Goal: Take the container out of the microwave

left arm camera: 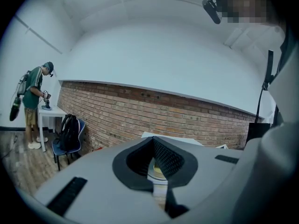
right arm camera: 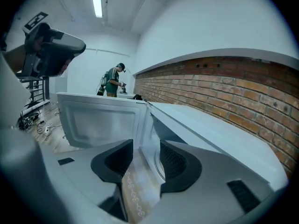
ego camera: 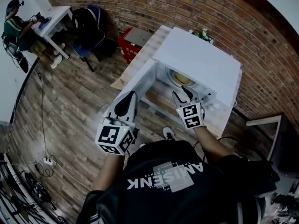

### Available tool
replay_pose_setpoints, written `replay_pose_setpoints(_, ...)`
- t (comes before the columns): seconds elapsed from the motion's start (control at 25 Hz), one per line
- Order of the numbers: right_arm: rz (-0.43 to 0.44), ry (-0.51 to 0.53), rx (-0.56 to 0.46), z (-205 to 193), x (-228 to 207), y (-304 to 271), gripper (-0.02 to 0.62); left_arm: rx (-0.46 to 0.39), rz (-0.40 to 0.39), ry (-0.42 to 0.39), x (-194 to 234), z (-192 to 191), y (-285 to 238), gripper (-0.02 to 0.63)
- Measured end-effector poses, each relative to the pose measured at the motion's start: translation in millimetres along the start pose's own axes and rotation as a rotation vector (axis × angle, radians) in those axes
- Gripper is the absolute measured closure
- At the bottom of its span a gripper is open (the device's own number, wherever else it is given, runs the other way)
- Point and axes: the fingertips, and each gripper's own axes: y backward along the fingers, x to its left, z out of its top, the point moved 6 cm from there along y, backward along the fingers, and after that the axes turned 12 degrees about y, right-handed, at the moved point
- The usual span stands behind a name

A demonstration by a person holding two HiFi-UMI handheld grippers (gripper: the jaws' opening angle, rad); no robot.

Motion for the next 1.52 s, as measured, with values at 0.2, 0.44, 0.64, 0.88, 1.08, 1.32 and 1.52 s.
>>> replay_pose_setpoints(0.2,0.025,0.042,0.024,-11.3,-2.0,-22.8,0.387,-0.015,0.051,0.020,6.5,-2.1,1.4,0.595)
replay_pose_setpoints(0.44,0.042,0.050,0.090,-33.1,-6.2,-51.6,0.387,-0.029,0.097,0.050,11.5,-6.1,3.8,0.595)
replay_pose_setpoints(0.64,0.063,0.032,0.113,-37.2,-14.3,-68.1,0.387,-0.032,0.129,0.057,12.0,-10.5,3.7,0.595)
replay_pose_setpoints(0.88,0.067,0.045,0.155,-48.7,-27.1,-90.6,0.387,-0.058,0.172,0.055,8.9,-10.6,7.8,0.595)
replay_pose_setpoints(1.08,0.085,0.055,0.203,-56.7,-30.4,-111.0,0.387,-0.057,0.195,0.052,6.1,-12.8,11.0,0.595)
replay_pose_setpoints(1.32,0.118,0.098,0.244,-69.2,-32.0,-133.5,0.387,-0.061,0.233,0.053,3.4,-16.1,13.6,0.595)
replay_pose_setpoints(1.52,0.117,0.146,0.284,-79.6,-31.7,-144.1,0.387,-0.074,0.251,0.052,-0.3,-11.1,16.0,0.595)
